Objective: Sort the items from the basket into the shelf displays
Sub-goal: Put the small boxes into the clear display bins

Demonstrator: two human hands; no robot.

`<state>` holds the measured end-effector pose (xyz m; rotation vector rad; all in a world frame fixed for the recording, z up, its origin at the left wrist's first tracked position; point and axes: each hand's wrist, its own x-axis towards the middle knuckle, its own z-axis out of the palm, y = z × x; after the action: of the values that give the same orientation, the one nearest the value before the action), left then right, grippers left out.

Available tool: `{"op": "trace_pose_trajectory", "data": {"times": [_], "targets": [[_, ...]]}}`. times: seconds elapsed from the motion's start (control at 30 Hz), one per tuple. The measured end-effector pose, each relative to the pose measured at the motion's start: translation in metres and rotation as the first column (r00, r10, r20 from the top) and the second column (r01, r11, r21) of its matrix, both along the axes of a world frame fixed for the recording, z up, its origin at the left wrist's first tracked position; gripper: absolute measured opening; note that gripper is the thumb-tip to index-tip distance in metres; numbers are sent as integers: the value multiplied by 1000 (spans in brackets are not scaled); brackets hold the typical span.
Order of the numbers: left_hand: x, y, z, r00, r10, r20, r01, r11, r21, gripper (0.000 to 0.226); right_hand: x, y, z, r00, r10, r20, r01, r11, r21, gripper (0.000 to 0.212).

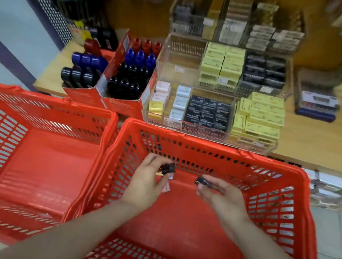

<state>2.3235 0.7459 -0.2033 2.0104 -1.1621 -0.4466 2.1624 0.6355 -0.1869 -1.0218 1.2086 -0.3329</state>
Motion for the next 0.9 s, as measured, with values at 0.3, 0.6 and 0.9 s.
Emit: {"op": "trace_pose_trajectory", "data": {"times": [0.3,0.6,0.9], "targets": [[24,-104,145,998,-61,-35,55,989,-135,29,-6,-28,118,980,108,167,-74,978,-196,26],[20,-167,133,984,-152,-98,177,919,353,33,-13,-102,184,945,-79,317,214,883,-417,24],[33,-172,138,935,-291,-201,352,818,454,30,-8,-107,166,962,-106,251,193,917,-349,26]]}}
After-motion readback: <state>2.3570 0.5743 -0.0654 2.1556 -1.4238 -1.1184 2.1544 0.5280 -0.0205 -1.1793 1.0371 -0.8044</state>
